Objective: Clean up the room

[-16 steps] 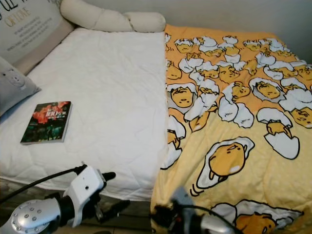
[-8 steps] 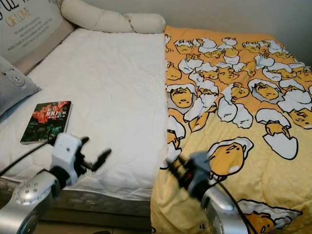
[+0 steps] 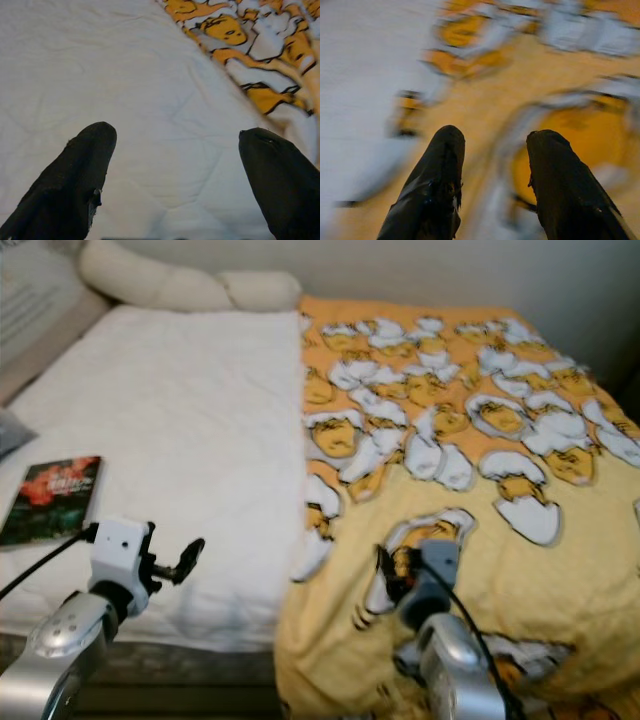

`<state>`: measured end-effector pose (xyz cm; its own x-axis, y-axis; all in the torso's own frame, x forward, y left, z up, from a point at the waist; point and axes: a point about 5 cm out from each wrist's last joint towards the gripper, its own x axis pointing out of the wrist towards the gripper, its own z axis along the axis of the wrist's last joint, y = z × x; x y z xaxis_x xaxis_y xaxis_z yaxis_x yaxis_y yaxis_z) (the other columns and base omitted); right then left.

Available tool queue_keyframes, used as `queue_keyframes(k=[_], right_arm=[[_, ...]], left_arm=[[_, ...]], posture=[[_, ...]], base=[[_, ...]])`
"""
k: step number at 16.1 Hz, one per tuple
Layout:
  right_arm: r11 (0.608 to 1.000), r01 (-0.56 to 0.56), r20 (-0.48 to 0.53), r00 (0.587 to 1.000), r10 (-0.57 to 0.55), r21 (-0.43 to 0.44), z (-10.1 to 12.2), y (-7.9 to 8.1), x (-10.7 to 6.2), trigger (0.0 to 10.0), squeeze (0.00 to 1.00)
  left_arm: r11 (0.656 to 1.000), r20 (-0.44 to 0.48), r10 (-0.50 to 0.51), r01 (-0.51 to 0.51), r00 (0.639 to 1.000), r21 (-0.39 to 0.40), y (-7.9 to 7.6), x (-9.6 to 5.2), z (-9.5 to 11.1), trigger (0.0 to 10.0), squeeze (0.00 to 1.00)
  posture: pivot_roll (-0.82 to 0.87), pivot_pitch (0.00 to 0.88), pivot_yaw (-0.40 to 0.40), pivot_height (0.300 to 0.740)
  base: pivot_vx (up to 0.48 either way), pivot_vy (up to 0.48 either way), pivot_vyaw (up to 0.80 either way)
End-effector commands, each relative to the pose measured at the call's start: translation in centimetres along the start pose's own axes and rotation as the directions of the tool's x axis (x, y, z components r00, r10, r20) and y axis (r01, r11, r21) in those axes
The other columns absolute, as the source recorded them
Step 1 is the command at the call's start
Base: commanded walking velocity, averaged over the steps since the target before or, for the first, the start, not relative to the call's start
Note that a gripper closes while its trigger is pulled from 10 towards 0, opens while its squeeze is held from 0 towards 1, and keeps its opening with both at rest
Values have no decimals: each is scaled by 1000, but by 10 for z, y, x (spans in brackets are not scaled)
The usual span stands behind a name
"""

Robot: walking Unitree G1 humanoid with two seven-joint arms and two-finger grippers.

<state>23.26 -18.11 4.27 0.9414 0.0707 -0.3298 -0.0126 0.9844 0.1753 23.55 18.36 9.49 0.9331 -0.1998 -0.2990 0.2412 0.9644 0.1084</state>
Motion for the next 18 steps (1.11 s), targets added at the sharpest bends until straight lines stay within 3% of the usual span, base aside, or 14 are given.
queue_keyframes(k=[1, 7, 12, 18], right_arm=[[999, 30, 37, 999, -29, -10, 8, 2, 5, 10000, 0], [999, 10, 45, 999, -8, -36, 5, 12, 5, 10000, 0], [999, -7, 21, 1000, 7, -34, 3, 11, 13, 10000, 0], [999, -29, 36, 999, 31, -46, 4, 24, 22, 10000, 0]], left_arm=[[1000, 15, 27, -27, 1000, 5, 7, 0, 3, 10000, 227], [999, 35, 29, -29, 999, 14, 11, 8, 9, 10000, 220], [1000, 50, 22, -23, 999, 21, 7, 11, 12, 10000, 220], [999, 58, 19, -21, 998, 26, 9, 17, 13, 10000, 212]], posture=[[10, 0, -8, 740], [18, 0, -3, 740], [46, 0, -19, 740], [20, 0, -8, 740]], base=[[0, -416, 0], [0, -412, 0], [0, -400, 0], [0, -377, 0]])
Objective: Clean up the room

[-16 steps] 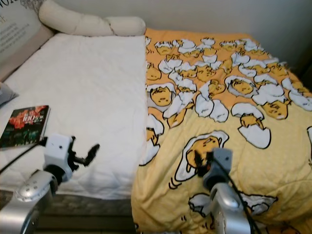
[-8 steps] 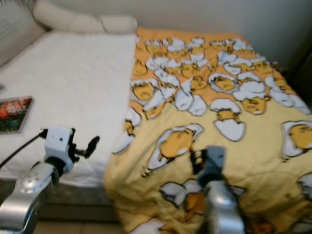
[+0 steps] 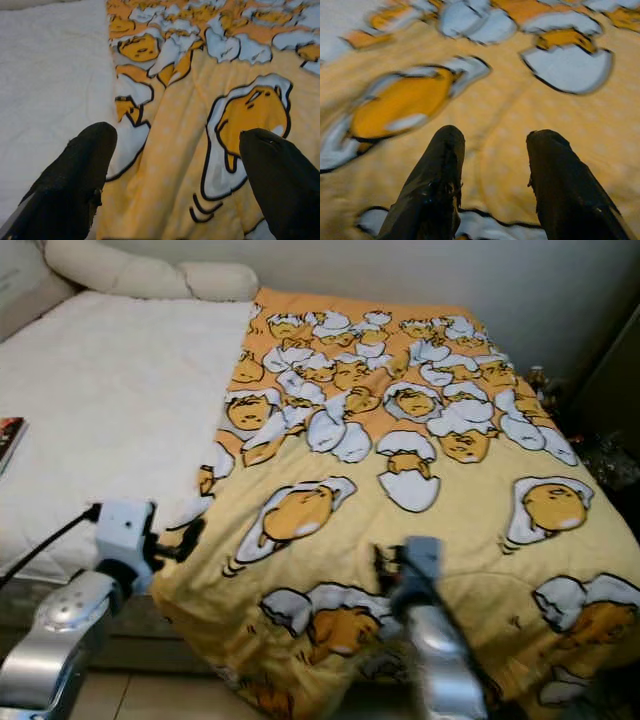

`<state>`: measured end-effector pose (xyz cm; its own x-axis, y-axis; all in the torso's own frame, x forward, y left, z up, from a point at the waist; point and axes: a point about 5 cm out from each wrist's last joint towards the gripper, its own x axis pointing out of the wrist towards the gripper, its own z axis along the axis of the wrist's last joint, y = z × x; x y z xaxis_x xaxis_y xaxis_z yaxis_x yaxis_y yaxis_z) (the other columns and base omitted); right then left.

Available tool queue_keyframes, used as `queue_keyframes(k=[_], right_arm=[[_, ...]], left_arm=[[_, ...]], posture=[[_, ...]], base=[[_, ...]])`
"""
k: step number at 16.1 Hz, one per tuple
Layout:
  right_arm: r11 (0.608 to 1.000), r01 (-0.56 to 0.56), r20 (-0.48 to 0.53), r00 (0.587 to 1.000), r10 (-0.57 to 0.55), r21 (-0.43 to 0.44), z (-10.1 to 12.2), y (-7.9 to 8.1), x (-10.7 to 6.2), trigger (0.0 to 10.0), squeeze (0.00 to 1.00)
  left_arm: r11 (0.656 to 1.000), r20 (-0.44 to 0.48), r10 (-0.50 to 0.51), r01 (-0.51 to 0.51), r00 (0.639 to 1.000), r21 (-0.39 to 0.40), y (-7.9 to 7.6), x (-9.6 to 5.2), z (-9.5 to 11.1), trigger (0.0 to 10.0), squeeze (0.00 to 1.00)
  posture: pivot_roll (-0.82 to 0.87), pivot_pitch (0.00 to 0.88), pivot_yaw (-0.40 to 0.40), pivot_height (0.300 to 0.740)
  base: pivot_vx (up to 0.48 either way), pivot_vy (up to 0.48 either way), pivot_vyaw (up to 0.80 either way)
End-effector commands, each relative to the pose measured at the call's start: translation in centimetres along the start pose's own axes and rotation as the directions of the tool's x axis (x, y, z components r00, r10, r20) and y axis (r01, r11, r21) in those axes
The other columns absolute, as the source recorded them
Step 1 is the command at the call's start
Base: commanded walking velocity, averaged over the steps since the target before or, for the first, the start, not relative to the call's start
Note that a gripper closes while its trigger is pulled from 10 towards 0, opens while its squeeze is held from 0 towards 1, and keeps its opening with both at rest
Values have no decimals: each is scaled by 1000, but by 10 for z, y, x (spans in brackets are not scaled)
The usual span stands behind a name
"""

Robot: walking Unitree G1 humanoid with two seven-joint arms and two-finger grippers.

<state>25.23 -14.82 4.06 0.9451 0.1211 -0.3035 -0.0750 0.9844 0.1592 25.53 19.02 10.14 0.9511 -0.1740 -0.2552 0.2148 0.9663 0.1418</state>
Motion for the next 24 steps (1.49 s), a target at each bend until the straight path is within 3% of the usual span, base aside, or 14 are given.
queue_keyframes(k=[1, 4, 10, 12, 14, 16, 19, 24], right_arm=[[999, 39, 31, 999, -39, -3, 6, -8, 2, 10000, 0], [994, 103, 63, 993, -105, 35, 10, -16, 4, 10000, 0], [990, 140, 73, 987, -141, 14, 13, -17, 10, 10000, 0], [990, 141, 74, 988, -139, -28, 15, -19, 12, 10000, 0], [985, 172, 75, 983, -170, -30, 17, -26, 13, 10000, 0], [977, 214, 54, 975, -213, -7, 15, -35, 12, 10000, 0], [974, 228, 35, 973, -227, -16, 9, -33, 14, 10000, 0], [971, 236, 62, 970, -234, -37, 18, -37, 19, 10000, 0]], left_arm=[[1000, 19, -17, 17, 1000, 3, -3, 3, 4, 10000, 212], [1000, 31, -16, 15, 999, 16, -5, 7, 6, 10000, 212], [999, 39, 14, -15, 999, 35, 3, 13, 8, 10000, 220], [999, 40, 20, -21, 999, 32, 4, 15, 7, 10000, 216], [999, 38, 23, -24, 999, 26, 3, 16, 5, 10000, 220], [999, 37, 26, -27, 999, 27, 0, 17, 4, 10000, 216], [999, 42, 31, -32, 999, 32, 0, 21, 6, 10000, 204], [999, 28, 32, -31, 999, -13, -4, 25, 3, 10000, 220]], posture=[[18, 0, -7, 740], [38, 0, -19, 740], [20, 0, -3, 740], [5, 0, 1, 740], [-2, 0, -3, 740], [16, 0, -13, 740], [13, 0, -9, 740], [-2, 0, -9, 740]], base=[[0, -368, 0], [0, -360, 0], [0, -334, 0], [0, -317, 0], [0, -315, 0], [0, 0, -800], [0, 0, -800], [0, 0, -800]])
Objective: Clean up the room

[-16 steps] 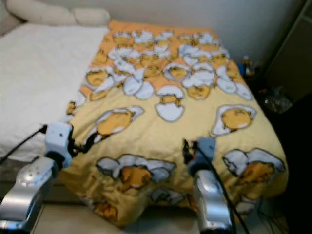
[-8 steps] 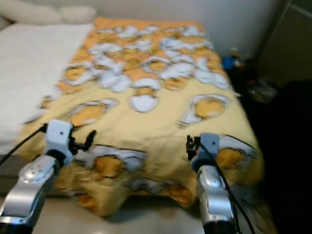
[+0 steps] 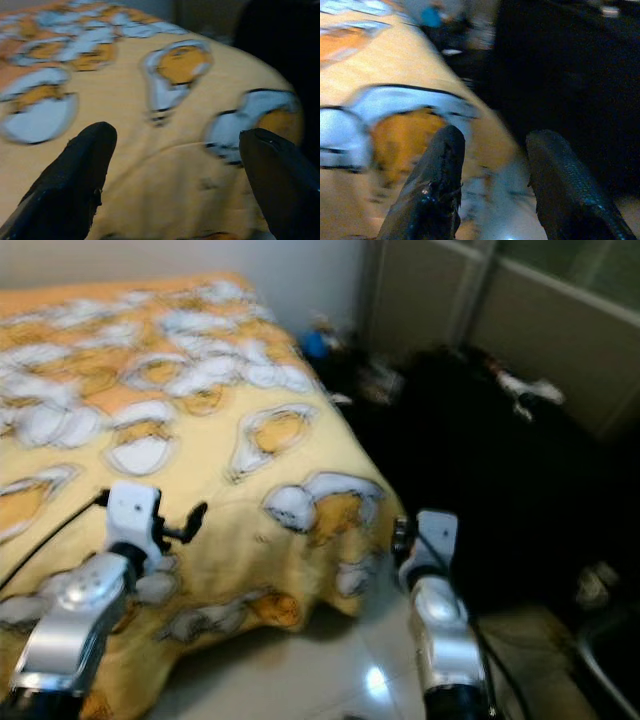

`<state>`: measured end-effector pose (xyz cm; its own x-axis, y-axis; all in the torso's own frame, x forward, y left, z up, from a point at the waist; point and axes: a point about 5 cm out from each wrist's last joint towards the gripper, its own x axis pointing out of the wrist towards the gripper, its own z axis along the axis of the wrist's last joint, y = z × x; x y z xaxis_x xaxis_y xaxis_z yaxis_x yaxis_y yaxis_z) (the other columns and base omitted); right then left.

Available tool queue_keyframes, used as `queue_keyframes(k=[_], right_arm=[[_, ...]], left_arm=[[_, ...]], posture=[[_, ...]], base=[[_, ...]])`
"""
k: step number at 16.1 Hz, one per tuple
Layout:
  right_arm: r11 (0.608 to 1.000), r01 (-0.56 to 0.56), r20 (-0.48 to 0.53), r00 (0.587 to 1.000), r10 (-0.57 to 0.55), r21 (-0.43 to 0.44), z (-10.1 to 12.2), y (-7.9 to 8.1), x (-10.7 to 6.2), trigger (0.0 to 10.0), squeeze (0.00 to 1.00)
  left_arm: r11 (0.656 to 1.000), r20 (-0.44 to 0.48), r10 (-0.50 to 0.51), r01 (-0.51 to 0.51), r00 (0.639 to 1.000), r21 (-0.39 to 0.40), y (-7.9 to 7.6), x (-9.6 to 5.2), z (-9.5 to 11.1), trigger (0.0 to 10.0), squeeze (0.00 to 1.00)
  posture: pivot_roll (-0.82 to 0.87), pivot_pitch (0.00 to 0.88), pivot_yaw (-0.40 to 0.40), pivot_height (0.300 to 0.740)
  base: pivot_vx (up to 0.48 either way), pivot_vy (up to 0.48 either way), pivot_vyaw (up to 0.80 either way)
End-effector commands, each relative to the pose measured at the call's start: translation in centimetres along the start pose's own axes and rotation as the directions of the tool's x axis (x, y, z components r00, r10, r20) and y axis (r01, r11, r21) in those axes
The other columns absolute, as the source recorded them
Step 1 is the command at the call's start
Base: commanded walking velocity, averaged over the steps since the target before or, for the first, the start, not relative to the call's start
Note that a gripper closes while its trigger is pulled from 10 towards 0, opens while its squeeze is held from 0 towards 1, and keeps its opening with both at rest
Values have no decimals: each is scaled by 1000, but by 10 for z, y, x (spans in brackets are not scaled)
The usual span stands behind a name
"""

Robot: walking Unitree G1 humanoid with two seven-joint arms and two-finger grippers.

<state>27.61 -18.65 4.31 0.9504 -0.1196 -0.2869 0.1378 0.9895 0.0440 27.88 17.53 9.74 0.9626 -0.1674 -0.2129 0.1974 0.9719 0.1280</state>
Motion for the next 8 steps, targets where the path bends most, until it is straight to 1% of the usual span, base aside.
queue_keyframes(k=[1, 3, 4, 5, 6, 7, 8], right_arm=[[1000, 6, 16, 1000, -6, 5, 3, 2, 1, 10000, 0], [1000, 18, 20, 1000, -18, 10, 4, 2, 1, 10000, 0], [1000, 18, 21, 1000, -18, 11, 5, 2, 2, 10000, 0], [1000, 22, 27, 999, -23, 11, 6, 1, 2, 10000, 0], [1000, 25, 33, 999, -25, 10, 7, 0, 2, 10000, 0], [1000, 20, 46, 999, -19, -11, 9, 0, 3, 10000, 0], [1000, 20, 52, 998, -19, -13, 11, 0, 4, 10000, 0]], left_arm=[[1000, -17, 18, -18, 1000, -6, 6, -1, -2, 10000, 216], [1000, -18, 15, -15, 1000, 5, 5, 0, -2, 10000, 204], [1000, -30, 13, -13, 999, -12, 5, 0, -3, 10000, 192], [998, -39, 14, -17, 999, -56, 6, 0, -3, 10000, 173], [999, -34, 42, -43, 999, -17, 10, 1, -4, 10000, 180], [997, -4, 74, -74, 997, 11, 13, 1, -4, 10000, 184], [995, 14, 100, -100, 995, -5, 14, 2, -3, 10000, 173]], posture=[[-1, 0, -12, 740], [2, 0, -14, 740], [2, 0, -14, 740], [-4, 0, -10, 740], [-4, 0, -10, 740], [-9, 0, -7, 740], [-12, 0, -4, 740]], base=[[0, 0, -800], [0, 0, -800], [0, 0, -800], [0, 0, -800], [0, 0, -800], [0, 0, -800], [0, 0, -800]])
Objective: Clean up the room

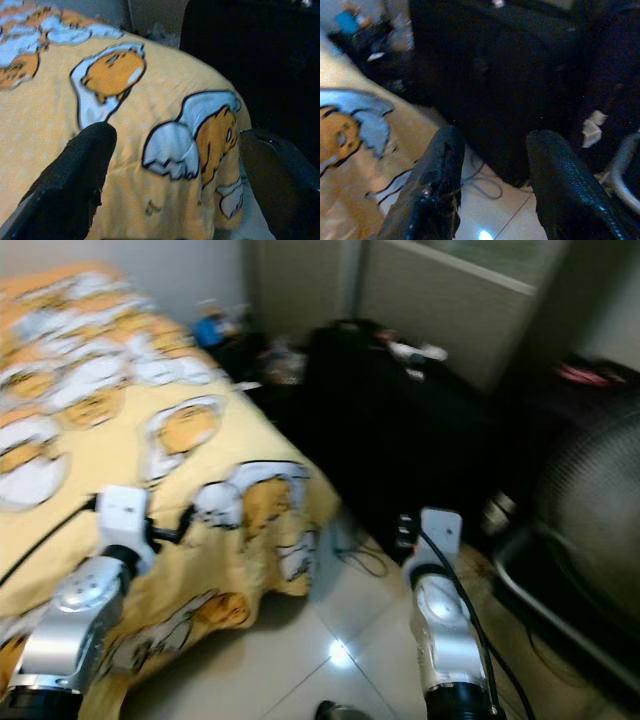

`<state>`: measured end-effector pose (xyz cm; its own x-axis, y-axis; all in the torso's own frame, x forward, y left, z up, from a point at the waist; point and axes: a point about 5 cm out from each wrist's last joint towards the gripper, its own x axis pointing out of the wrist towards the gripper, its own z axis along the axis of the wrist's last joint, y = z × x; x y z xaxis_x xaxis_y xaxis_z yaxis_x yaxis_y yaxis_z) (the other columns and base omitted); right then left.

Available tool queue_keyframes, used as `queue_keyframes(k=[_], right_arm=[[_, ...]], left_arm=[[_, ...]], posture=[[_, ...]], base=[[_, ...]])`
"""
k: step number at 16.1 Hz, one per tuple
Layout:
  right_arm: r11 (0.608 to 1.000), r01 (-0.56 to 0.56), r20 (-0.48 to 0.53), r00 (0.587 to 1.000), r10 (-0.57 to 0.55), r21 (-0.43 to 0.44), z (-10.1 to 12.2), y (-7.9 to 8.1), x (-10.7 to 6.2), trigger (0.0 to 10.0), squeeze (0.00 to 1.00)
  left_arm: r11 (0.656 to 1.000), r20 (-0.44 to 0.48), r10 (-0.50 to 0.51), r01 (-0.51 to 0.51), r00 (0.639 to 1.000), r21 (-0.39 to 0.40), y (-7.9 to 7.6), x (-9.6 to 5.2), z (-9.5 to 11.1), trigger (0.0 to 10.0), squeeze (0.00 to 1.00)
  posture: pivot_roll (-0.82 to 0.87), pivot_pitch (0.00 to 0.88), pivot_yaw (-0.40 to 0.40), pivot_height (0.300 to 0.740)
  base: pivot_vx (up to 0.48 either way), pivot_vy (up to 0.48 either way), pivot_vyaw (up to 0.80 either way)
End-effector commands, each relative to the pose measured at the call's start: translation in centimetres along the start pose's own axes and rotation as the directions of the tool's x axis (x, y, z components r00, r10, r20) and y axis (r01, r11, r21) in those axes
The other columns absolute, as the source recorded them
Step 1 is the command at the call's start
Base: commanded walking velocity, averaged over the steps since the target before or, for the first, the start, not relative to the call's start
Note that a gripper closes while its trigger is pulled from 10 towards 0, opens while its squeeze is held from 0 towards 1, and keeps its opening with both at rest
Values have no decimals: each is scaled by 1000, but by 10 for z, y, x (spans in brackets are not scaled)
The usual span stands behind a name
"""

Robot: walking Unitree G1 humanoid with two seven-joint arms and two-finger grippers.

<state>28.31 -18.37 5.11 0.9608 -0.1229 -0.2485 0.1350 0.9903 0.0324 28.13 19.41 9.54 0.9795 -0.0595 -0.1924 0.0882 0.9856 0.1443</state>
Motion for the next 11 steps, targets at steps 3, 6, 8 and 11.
queue_keyframes(k=[3, 6, 8, 11], right_arm=[[1000, 12, 23, 1000, -12, -3, 4, -2, 1, 10000, 0], [1000, 9, 28, 1000, -9, -8, 5, -2, 2, 10000, 0], [1000, 6, 40, 999, -6, -8, 6, -1, 1, 10000, 0], [1000, -6, 57, 998, 7, -11, 8, 1, 1, 10000, 0]], left_arm=[[999, 67, -22, 19, 997, 50, -6, 3, 6, 10000, 153], [996, 66, -33, 27, 997, 80, -7, 3, 6, 10000, 176], [997, 68, -31, 26, 997, 78, -7, 3, 5, 10000, 169], [999, 88, -33, 29, 996, 41, -6, 5, 8, 10000, 161]], posture=[[-11, 0, -5, 740], [-11, 0, -6, 740], [-10, 0, -6, 740], [-12, 0, -6, 740]], base=[[0, 0, -800], [0, -141, -800], [0, -469, -325], [0, -90, 0]])
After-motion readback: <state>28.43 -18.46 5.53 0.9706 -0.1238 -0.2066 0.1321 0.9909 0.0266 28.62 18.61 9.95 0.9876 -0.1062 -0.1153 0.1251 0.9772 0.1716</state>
